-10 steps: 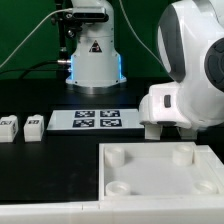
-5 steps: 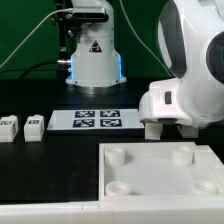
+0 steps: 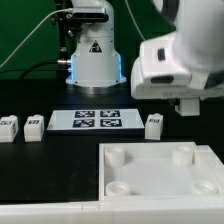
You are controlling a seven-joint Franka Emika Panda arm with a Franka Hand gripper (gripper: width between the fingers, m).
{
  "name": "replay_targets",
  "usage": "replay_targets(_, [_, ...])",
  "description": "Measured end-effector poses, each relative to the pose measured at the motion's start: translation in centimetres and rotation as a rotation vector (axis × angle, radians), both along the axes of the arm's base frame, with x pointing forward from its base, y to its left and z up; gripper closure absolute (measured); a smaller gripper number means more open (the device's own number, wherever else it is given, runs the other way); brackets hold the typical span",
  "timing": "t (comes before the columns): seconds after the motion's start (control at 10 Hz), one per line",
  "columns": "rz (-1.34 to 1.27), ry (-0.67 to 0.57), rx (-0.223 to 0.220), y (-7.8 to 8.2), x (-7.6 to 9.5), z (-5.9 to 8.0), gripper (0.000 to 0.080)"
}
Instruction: Assemble one leg
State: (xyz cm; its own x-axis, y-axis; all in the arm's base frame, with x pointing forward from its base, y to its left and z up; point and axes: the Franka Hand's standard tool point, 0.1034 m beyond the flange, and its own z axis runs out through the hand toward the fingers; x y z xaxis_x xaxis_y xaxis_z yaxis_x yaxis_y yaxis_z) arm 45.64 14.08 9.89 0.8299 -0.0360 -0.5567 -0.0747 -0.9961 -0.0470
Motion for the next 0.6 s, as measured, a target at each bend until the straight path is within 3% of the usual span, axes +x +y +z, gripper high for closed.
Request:
replay_targets(0.2, [0.002,-0.213,-0.016,0.12,-0.34,1.71,0.0511])
replay_targets(0.6, [-0.027,-0.604,0.007,0.88,0.05,1.29,0.0511])
